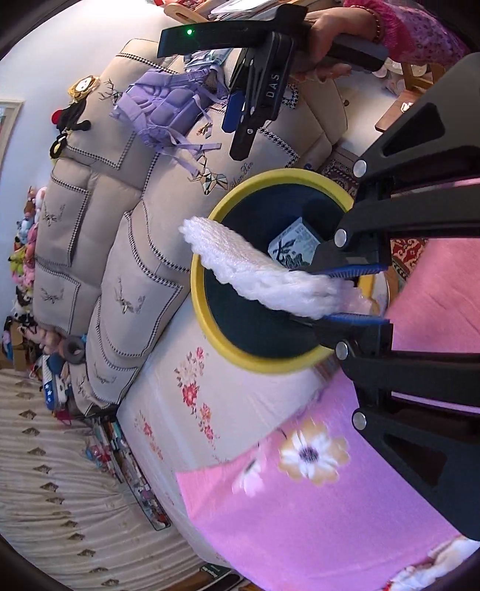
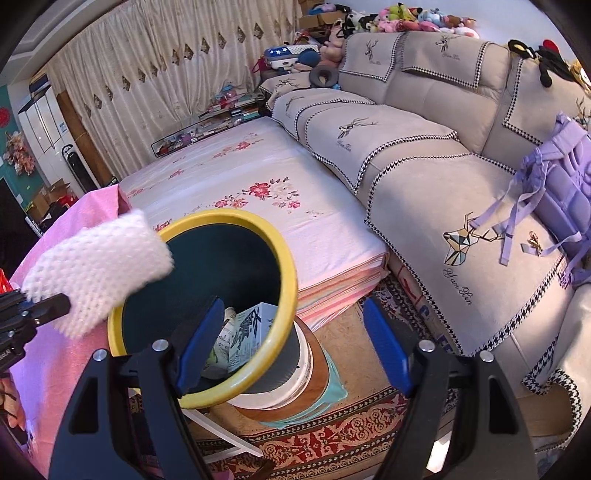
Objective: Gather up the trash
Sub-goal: 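Carry the foam net sleeve into the yellow bin and open the left tool, then grasp the brown plastic tray by its rim with the right tool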
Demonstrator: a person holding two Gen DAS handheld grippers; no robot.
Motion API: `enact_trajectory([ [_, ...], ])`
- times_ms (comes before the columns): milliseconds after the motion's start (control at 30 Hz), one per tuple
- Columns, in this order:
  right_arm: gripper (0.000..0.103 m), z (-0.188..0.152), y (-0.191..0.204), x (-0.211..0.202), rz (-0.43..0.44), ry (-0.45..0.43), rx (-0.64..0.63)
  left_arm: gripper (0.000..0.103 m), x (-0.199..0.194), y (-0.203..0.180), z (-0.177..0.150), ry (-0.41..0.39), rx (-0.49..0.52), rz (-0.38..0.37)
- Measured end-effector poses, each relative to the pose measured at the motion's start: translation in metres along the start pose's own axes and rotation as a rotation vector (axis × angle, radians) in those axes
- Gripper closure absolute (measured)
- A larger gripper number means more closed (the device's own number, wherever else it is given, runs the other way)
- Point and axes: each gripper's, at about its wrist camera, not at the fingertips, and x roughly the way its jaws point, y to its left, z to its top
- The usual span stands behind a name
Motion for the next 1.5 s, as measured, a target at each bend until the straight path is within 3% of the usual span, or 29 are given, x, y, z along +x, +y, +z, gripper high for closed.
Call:
enact_trajectory([
  [100,0.03,-0.001,-0.005,0.003,0.009,0.002,0.01,0.087,0.021,-0.012,0.009,0.023,0.003,-0.009],
  [167,0.03,-0.001,-0.009,0.003,0.012,0.001,0.014,0.08,0.031,-0.017,0.013,0.028,0.004,-0.007],
  [233,0.029,-0.001,-0.012,0.003,0.014,0.0,0.02,0.065,0.036,-0.02,0.014,0.029,0.0,-0.002],
  [367,0.029,-0.003,-0.012,0.0,0.018,-0.001,0.028,0.059,0.028,-0.023,0.01,0.01,-0.014,-0.016],
  [567,0.029,-0.006,0.005,0.0,0.041,0.011,-0.005,0.027,-0.038,-0.002,-0.021,-0.09,-0.09,-0.028],
  [633,0.03,-0.007,0.016,0.0,0.053,0.015,-0.024,0.009,-0.071,0.011,-0.04,-0.145,-0.127,-0.004],
  [733,0.03,-0.006,0.043,-0.002,0.079,0.016,-0.066,0.005,-0.117,0.036,-0.072,-0.201,-0.185,0.043],
  [933,0.03,-0.005,0.125,-0.009,0.181,0.019,-0.209,0.005,-0.204,0.086,-0.151,-0.315,-0.364,0.169],
  [1233,0.03,-0.023,0.31,-0.038,0.431,-0.002,-0.488,0.005,-0.293,0.129,-0.256,-0.384,-0.507,0.432],
  [1333,0.034,-0.035,0.375,-0.049,0.497,-0.019,-0.579,0.005,-0.305,0.141,-0.274,-0.39,-0.529,0.47],
  [1400,0.044,-0.042,0.408,-0.053,0.53,-0.019,-0.616,0.005,-0.308,0.145,-0.28,-0.395,-0.539,0.471],
  [1500,0.046,-0.052,0.449,-0.052,0.577,0.017,-0.666,0.005,-0.311,0.147,-0.286,-0.399,-0.537,0.47],
])
